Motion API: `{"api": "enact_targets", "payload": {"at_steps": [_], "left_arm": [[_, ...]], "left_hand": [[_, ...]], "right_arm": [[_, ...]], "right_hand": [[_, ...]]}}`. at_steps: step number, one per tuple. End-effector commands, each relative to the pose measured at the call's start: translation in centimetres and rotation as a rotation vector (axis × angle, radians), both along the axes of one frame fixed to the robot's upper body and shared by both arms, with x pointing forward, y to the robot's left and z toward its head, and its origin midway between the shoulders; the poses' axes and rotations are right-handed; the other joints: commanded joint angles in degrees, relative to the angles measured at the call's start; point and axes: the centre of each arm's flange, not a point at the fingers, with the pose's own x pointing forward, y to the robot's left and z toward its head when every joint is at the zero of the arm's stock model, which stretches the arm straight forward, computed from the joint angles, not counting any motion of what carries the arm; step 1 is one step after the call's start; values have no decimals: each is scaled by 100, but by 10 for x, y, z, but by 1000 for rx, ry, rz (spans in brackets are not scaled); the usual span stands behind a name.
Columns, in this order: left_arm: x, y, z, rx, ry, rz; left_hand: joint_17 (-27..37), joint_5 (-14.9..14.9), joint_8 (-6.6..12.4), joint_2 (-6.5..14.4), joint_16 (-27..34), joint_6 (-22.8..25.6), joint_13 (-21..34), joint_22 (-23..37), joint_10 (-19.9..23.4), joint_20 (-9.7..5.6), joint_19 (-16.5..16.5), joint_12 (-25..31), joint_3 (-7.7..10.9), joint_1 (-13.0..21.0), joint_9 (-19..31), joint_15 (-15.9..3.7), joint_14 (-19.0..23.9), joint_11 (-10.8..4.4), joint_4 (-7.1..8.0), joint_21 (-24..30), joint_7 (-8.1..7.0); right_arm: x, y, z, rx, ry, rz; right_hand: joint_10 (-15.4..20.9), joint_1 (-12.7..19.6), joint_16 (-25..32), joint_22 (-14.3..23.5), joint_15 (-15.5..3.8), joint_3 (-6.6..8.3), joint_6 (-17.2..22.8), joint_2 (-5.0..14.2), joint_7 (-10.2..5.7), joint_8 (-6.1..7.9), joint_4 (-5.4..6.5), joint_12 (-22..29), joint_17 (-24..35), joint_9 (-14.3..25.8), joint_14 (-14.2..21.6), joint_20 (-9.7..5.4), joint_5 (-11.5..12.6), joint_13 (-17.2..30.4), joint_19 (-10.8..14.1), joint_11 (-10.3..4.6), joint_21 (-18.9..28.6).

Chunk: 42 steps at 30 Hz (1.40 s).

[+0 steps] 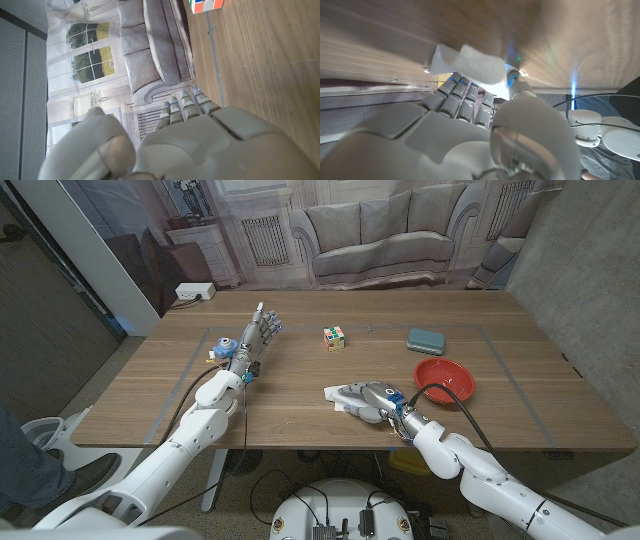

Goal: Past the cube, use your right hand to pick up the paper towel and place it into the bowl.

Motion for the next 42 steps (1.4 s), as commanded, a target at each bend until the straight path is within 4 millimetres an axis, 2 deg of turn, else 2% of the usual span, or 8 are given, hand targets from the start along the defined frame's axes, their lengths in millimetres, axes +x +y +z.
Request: {"api": "enact_targets", "payload": {"at_steps": [1, 7, 13, 16, 25, 27, 32, 42], "left_arm": [[0, 3, -5, -10, 6, 2], [0, 5, -5, -17, 0, 2], [-1, 6, -5, -22, -4, 2], [0, 7, -6, -26, -3, 1], [-2, 9, -10, -35, -4, 7], [-2, 10, -11, -39, -6, 5], [-4, 11, -13, -47, -6, 8], [-6, 14, -15, -55, -8, 14]], "left_hand": [[12, -2, 2, 54, -16, 34, 12, 34, 39, 8, 1, -18, -38, 11, 17, -6, 40, 8, 16, -10, 25], [12, -4, 3, 59, -15, 39, 12, 34, 43, 21, 6, -16, -43, 13, 17, -14, 43, 8, 16, -7, 26], [13, -6, 6, 64, -16, 50, 12, 34, 42, 33, 3, -17, -49, 15, 17, -17, 40, 9, 16, -8, 18], [13, -6, 7, 65, -17, 54, 12, 34, 44, 35, 1, -17, -51, 15, 17, -17, 37, 23, 16, -9, 21], [13, -9, 7, 71, -15, 61, 12, 34, 46, 42, 2, -17, -59, 18, 17, -12, 41, 5, 15, -8, 28], [13, -9, 8, 72, -15, 64, 12, 34, 45, 45, 1, -17, -60, 18, 17, -12, 41, 3, 15, -8, 26], [13, -10, 10, 75, -14, 71, 12, 34, 44, 48, 4, -18, -65, 20, 17, -14, 44, 0, 15, -6, 23], [13, -12, 12, 81, -11, 84, 12, 34, 55, 46, 7, -14, -73, 24, 17, -17, 53, 9, 13, -5, 32]], "right_arm": [[2, 3, 5, 2, -3, 10], [2, 4, 9, -5, -15, 10], [3, 5, 14, -16, -26, 3], [4, 6, 17, -23, -27, -2], [4, 8, 22, -21, -44, -2], [4, 8, 22, -13, -58, 2], [4, 8, 24, -7, -64, 4], [3, 9, 25, -3, -66, 19]], "right_hand": [[274, 75, 75, 34, -845, 67, 199, 102, -23, 59, 35, 86, 40, 22, 290, -441, -78, 13, 703, 19, 107], [556, 164, 113, 37, -939, 94, 532, 196, -111, 125, 57, 132, 47, 26, 618, -499, -216, 7, 977, -50, 197], [978, 432, 143, 55, -1019, 193, 983, 338, -48, 198, 13, 193, 48, 26, 1052, -553, -363, 2, 1252, -98, 299], [1141, 610, 165, 72, -1042, 256, 1118, 401, -32, 186, -15, 193, 53, 26, 1303, -548, -415, 0, 1430, -215, 381], [1515, 972, 193, 107, -1067, 355, 1451, 478, 35, 194, -41, 209, 74, 33, 1731, -553, -463, 1, 1670, -268, 528], [1733, 1114, 237, 142, -1071, 374, 1537, 498, 36, 171, -21, 229, 86, 40, 1990, -563, -479, 3, 1854, -304, 654], [2049, 1314, 282, 197, -1078, 378, 1694, 496, 39, 152, -9, 249, 88, 56, 2361, -578, -486, 3, 2052, -400, 838], [2360, 1724, 359, 282, -1102, 336, 1970, 440, 31, 167, -61, 227, 119, 99, 2820, -578, -485, 15, 2297, -439, 1131]]}}
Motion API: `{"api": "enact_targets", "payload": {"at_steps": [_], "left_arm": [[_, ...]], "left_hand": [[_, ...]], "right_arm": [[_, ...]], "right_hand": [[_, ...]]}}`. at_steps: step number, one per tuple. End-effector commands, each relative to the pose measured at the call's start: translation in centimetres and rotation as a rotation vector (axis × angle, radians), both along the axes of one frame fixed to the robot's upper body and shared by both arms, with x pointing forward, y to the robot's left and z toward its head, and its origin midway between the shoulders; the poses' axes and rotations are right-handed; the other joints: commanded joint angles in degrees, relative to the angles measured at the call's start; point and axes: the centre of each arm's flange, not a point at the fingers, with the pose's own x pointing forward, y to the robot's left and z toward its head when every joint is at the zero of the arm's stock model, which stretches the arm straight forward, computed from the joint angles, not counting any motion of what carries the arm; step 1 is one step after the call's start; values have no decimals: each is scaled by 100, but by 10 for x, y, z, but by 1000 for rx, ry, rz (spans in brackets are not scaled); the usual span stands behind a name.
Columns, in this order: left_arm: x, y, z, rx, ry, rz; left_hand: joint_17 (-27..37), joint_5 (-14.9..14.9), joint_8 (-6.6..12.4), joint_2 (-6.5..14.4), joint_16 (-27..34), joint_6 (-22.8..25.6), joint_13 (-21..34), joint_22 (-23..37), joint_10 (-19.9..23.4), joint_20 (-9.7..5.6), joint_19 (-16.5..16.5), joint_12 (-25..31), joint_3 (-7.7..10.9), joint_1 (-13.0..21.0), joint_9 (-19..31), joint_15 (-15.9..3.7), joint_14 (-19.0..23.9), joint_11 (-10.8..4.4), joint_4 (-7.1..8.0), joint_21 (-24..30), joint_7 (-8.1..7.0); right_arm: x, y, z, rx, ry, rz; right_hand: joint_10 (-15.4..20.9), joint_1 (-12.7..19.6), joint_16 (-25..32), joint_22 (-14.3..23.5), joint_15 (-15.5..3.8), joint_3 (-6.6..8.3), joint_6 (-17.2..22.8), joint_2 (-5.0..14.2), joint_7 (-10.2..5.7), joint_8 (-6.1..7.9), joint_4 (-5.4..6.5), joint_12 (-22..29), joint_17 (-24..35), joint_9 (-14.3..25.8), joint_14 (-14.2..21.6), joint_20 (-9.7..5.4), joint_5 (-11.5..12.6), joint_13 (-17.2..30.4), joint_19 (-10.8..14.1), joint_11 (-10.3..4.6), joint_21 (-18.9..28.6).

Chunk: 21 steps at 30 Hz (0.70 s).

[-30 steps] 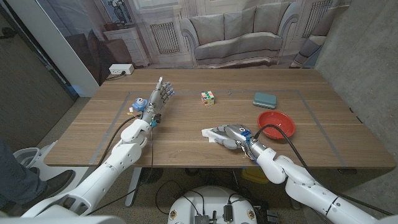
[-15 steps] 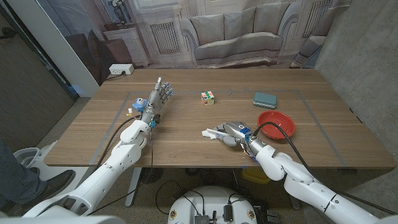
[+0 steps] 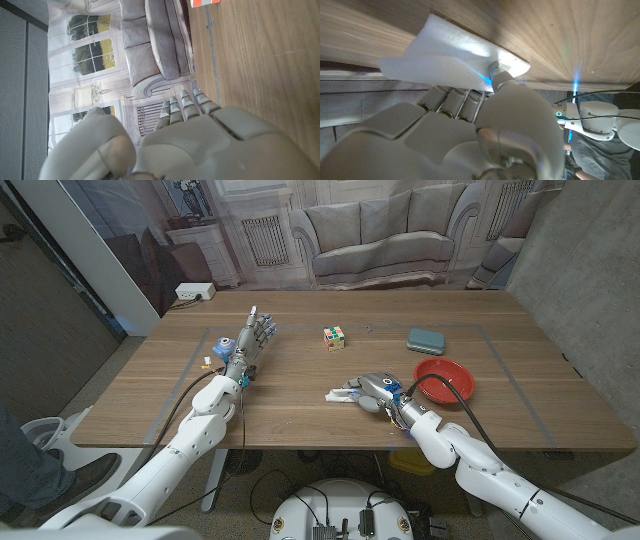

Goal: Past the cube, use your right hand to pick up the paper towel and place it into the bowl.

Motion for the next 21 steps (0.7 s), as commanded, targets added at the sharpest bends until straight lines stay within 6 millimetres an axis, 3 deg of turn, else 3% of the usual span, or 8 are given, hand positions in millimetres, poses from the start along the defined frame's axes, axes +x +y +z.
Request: {"api": "enact_targets", "payload": {"at_steps": [1, 7, 13, 21], "left_arm": [[-3, 3, -3, -13, -4, 7], [-3, 3, -3, -12, -3, 6], [-2, 2, -2, -9, -3, 4], [-2, 2, 0, 13, -3, 31]], "left_hand": [[13, -12, 11, 37, -11, 42, 12, 35, 61, 25, 27, -12, -27, 23, 17, -16, 55, 4, 14, -5, -13], [13, -14, 13, 41, -9, 51, 12, 35, 74, 27, 32, -8, -31, 25, 17, -21, 62, 5, 14, -2, -13], [13, -15, 16, 44, -9, 62, 12, 35, 67, 28, 29, -12, -36, 27, 17, -22, 62, 13, 13, -4, -21], [13, -17, 14, 48, -11, 67, 12, 35, 73, 27, 29, -11, -44, 29, 17, -24, 61, -7, 12, -4, -22]], "right_arm": [[-1, 2, 3, 8, -9, 16], [-1, 2, 3, 13, -21, 27], [1, 1, 5, 32, -38, 35], [2, 1, 8, 51, -60, 42]], "right_hand": [[176, 184, 50, 49, -592, -9, 179, -15, -17, 24, -39, 22, 33, 42, 190, -543, -19, 16, 250, -5, 142], [406, 469, 112, 118, -595, -117, 476, -54, -38, 66, -30, 15, 60, 74, 471, -540, -21, 33, 357, -95, 375], [654, 713, 146, 176, -594, -231, 768, -92, -43, 100, -25, 43, 70, 86, 668, -546, -17, 50, 406, -78, 580], [687, 789, 114, 186, -590, -298, 859, -125, -42, 90, -8, 22, 58, 86, 683, -531, -12, 57, 345, -80, 642]]}}
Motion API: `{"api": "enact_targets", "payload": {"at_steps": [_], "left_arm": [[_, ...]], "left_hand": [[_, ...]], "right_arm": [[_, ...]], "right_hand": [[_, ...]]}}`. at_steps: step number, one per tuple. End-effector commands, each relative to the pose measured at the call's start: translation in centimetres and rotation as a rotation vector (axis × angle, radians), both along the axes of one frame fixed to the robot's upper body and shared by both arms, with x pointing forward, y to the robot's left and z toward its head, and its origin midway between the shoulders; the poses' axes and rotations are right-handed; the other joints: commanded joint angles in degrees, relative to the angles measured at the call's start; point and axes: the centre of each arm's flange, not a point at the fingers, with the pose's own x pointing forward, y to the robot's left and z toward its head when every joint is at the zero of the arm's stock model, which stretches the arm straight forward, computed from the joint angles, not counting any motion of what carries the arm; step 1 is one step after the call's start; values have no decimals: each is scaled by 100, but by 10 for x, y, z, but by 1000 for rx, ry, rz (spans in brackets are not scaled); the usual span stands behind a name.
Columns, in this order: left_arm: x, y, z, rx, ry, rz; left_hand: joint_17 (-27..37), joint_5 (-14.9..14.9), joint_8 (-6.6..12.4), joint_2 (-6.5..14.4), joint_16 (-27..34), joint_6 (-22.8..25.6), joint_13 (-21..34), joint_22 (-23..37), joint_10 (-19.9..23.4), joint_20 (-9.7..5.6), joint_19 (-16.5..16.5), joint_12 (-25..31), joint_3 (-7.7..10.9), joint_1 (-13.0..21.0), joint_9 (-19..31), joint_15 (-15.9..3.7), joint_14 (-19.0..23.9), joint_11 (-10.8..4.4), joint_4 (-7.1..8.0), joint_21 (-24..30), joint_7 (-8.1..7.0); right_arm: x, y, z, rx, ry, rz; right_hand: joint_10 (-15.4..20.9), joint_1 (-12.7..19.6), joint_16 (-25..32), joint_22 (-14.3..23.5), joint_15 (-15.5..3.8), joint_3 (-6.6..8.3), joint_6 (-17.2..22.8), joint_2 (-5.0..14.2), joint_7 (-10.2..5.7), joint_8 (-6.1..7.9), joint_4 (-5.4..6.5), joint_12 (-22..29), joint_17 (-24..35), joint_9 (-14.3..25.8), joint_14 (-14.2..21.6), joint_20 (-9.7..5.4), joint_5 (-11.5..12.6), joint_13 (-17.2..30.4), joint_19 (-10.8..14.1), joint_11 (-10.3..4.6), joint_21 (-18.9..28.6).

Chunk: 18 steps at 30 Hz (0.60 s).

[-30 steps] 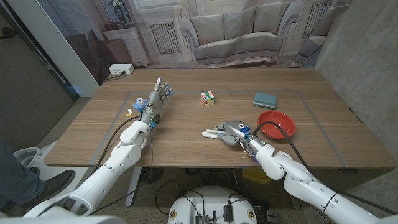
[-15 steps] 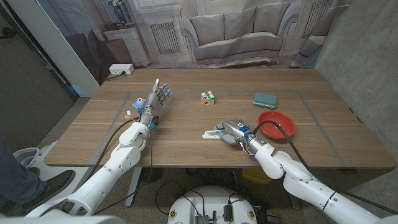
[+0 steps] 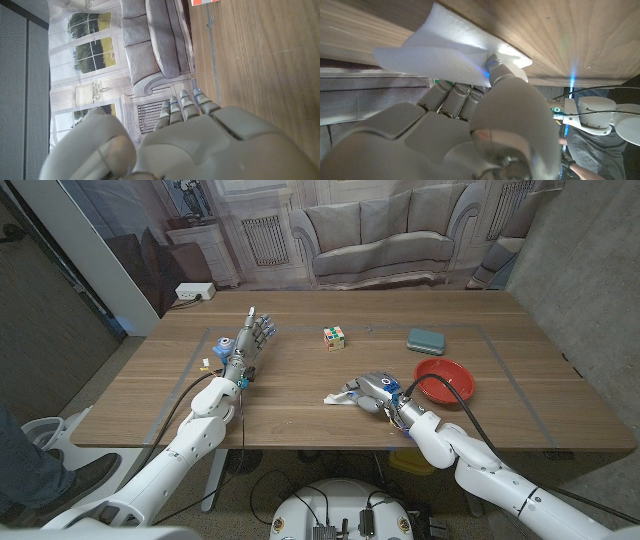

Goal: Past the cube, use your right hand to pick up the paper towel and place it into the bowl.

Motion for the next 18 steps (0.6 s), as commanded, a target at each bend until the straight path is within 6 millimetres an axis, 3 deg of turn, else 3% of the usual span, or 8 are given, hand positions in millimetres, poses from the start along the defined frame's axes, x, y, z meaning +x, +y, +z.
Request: {"api": "enact_targets", "payload": {"at_steps": [1, 18], "left_arm": [[0, 0, 2, 22, 0, 25], [4, 2, 1, 14, 1, 19]], "left_hand": [[13, -17, 14, 26, -11, 36, 12, 35, 52, 29, 28, -12, -46, 7, 17, 7, 29, -28, 12, -4, 10], [13, -20, 11, 35, -13, 42, 12, 35, 62, 24, 27, -10, -60, 13, 17, 11, 29, -35, 11, -4, 14]], "right_arm": [[1, -1, 6, 28, -30, 13], [-6, -2, 21, 39, -64, 12]], "right_hand": [[40, 41, 0, 8, -312, -39, 72, 7, 15, 30, 5, 23, 12, 14, 40, -511, 12, 13, 29, -18, 37], [48, 101, -35, 15, -313, -93, 117, 32, 23, 0, 39, -9, 7, 15, 34, -507, 18, 19, -33, -9, 102]]}}
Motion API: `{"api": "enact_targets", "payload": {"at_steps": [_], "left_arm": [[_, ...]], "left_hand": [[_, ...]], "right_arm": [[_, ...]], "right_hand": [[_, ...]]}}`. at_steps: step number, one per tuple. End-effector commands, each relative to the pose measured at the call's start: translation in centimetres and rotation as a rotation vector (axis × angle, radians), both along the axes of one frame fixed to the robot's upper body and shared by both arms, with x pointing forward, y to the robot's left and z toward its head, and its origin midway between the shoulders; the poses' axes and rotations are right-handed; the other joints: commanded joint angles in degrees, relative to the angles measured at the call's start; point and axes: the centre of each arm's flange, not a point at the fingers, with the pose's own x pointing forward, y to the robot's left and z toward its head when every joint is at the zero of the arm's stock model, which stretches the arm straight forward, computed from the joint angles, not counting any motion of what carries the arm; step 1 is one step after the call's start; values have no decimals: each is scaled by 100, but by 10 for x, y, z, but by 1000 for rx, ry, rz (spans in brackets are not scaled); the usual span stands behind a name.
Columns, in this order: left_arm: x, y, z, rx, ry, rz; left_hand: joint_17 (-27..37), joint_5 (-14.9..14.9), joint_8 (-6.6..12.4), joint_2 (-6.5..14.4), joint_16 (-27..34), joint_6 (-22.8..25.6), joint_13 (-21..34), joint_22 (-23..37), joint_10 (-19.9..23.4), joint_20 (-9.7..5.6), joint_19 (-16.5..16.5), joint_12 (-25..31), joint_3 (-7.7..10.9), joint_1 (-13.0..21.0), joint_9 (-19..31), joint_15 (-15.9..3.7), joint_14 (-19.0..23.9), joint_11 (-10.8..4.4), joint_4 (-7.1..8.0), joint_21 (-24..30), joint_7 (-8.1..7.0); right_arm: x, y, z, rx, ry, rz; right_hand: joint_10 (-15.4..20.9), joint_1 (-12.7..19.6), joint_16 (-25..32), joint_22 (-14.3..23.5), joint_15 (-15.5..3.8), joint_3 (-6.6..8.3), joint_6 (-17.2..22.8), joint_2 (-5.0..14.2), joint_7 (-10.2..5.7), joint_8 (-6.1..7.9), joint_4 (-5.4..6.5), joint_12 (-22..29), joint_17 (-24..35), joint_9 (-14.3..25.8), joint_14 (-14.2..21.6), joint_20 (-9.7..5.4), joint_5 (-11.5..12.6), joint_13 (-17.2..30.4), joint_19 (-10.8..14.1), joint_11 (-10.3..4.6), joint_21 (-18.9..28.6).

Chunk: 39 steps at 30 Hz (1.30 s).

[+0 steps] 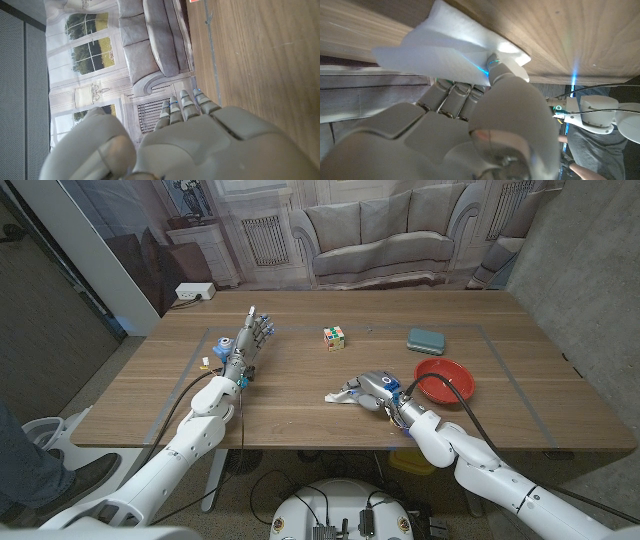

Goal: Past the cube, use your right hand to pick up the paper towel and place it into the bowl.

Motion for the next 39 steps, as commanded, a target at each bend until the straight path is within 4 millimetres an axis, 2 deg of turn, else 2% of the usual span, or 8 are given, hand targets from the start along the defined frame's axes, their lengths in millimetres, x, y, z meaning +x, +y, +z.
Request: {"api": "enact_targets", "payload": {"at_steps": [1, 15, 39], "left_arm": [[3, 1, -1, -2, 2, -2], [6, 0, -2, -5, 7, -9], [6, 2, -1, -10, 6, -7]], "left_hand": [[12, -20, 11, 36, -12, 43, 13, 35, 37, 25, 27, -12, -20, 14, 17, 12, 31, -2, 17, -4, 14], [12, -23, 10, 46, -12, 51, 13, 35, 36, 22, 32, -14, -32, 20, 17, 9, 34, 6, 15, -2, 16], [12, -28, -2, 62, -10, 37, 13, 35, 37, 20, 30, -17, -56, 33, 18, 17, 46, 6, 11, -3, 19]], "right_arm": [[-7, 1, 13, 13, -33, 7], [-21, 2, 26, 19, -64, 24], [-32, 5, 44, 52, -79, 54]], "right_hand": [[54, 43, -10, 21, -314, -24, 32, 15, 0, -2, 17, -8, 7, 16, 35, -549, 18, 18, -27, -9, 40], [67, 63, -23, 26, -310, -62, 31, 39, -1, -34, 45, -28, 8, 17, 53, -549, 17, 20, -58, -2, 92], [126, 92, -45, 30, -305, -118, 90, 68, 29, -66, 75, -54, 6, 18, 101, -554, 11, 20, -95, 32, 194]]}}
